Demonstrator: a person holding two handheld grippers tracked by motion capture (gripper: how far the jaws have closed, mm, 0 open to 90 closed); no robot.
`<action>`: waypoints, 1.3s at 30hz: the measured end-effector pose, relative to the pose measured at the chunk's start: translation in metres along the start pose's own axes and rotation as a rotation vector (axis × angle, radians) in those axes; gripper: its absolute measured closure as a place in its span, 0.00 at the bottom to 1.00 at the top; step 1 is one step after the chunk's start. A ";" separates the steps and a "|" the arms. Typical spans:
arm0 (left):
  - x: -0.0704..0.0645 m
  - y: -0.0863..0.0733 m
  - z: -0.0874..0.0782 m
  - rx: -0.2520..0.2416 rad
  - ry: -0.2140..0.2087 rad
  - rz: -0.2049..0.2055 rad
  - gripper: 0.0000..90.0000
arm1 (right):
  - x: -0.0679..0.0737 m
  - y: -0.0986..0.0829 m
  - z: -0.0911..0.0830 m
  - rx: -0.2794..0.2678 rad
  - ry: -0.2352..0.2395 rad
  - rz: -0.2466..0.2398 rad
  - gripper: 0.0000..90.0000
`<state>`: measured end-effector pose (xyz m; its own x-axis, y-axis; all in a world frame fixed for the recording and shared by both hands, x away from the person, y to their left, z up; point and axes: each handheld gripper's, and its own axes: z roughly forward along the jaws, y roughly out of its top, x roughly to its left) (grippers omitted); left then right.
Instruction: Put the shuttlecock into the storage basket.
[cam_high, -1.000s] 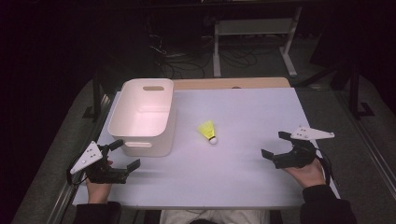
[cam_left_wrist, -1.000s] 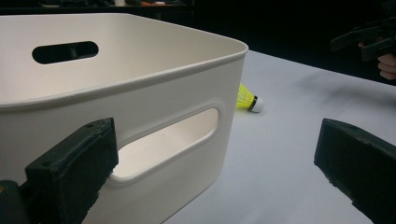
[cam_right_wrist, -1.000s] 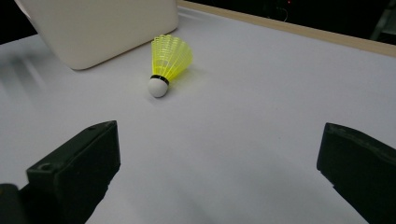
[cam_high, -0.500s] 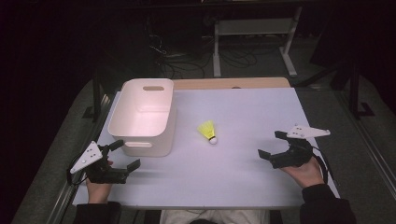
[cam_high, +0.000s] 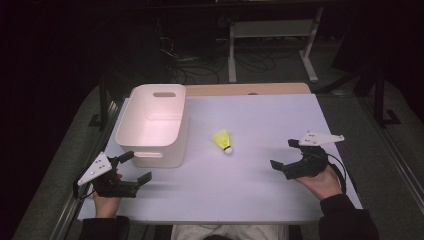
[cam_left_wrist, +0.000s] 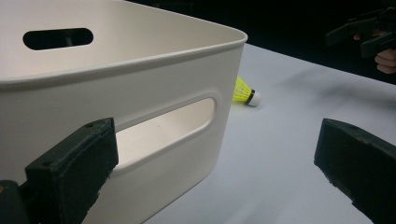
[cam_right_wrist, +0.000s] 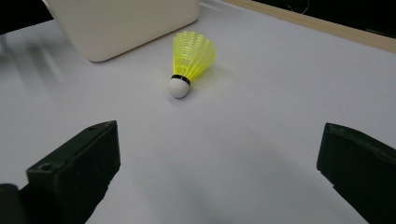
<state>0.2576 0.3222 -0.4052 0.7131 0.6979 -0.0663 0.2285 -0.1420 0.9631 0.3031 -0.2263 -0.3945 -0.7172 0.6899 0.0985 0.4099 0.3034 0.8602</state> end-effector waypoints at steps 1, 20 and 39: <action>0.000 0.000 0.000 0.000 0.001 -0.002 0.00 | 0.000 0.001 0.001 0.002 0.002 -0.002 0.00; 0.001 -0.001 0.000 0.009 0.008 -0.009 0.00 | 0.009 0.018 0.022 0.057 0.038 -0.038 0.00; 0.000 -0.001 -0.002 -0.006 0.011 -0.003 0.00 | 0.016 0.042 0.029 0.085 0.081 -0.082 0.00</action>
<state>0.2560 0.3244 -0.4058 0.7052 0.7058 -0.0665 0.2268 -0.1357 0.9644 0.3252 -0.1832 -0.3710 -0.7922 0.6060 0.0728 0.3917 0.4133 0.8221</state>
